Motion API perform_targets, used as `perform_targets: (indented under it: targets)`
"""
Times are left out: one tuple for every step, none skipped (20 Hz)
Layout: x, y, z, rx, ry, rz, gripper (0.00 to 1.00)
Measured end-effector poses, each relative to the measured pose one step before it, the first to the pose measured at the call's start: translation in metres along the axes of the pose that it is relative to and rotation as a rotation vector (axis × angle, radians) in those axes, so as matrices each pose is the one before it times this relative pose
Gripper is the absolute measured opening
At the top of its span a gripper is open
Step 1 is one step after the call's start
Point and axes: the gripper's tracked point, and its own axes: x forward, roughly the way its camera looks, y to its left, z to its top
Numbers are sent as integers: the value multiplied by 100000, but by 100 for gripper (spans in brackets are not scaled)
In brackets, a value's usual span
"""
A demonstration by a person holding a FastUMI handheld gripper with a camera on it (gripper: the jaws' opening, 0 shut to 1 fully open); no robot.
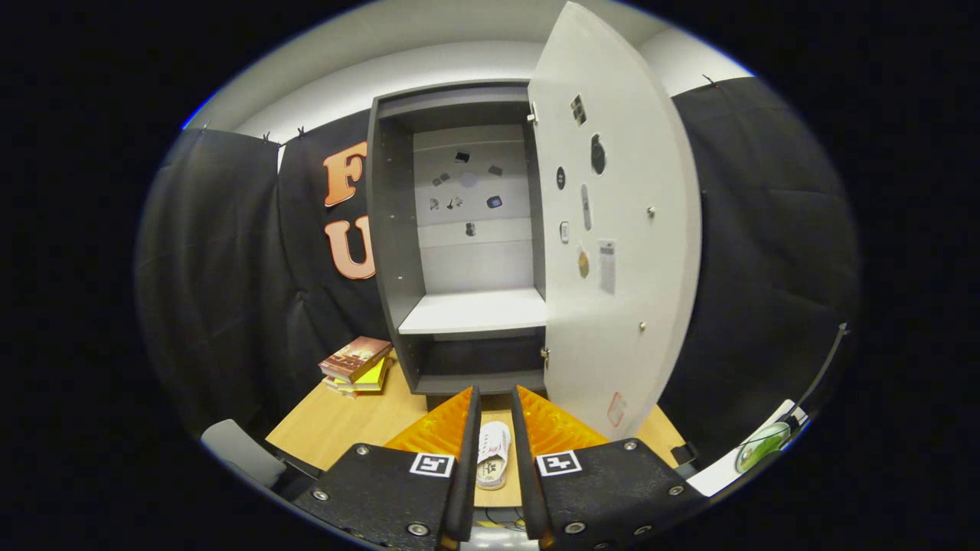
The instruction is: Open the shoe cabinet door, grab the shoes and put them into the shoe cabinet, then close the shoe cabinet door.
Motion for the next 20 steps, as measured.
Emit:
perform_targets:
  targets:
    - [590,1051,-502,1272,1327,714,27]
    - [414,835,-405,1906,859,626,29]
    - [409,885,-358,2352,1081,1042,34]
    - [501,886,-664,1802,1534,1176,37]
    - [256,268,-807,855,1772,144,43]
    - [429,24,-874,-325,1676,-1089,46]
    - [332,36,-872,-760,1450,-1369,51]
    - [355,201,-735,-772,1357,-1048,53]
    - [378,359,-1023,-701,2129,-954,57]
    - [453,140,-922,-337,2068,-379,59]
    - [330,300,-908,-13,1986,-142,63]
    - [503,168,-793,151,2103,314,64]
    - [549,196,-991,33,2402,229,66]
    - [639,1,-918,-56,2506,193,66]
    - [906,-31,-994,-12,2501,155,66]
    - [854,-185,-853,114,2478,-31,66]
    - [761,-171,-663,336,1745,34,66]
    - [956,-294,-460,381,1585,28,66]
    - [1022,-238,-653,231,1792,-4,66]
    - [991,-328,-569,113,1621,-201,66]
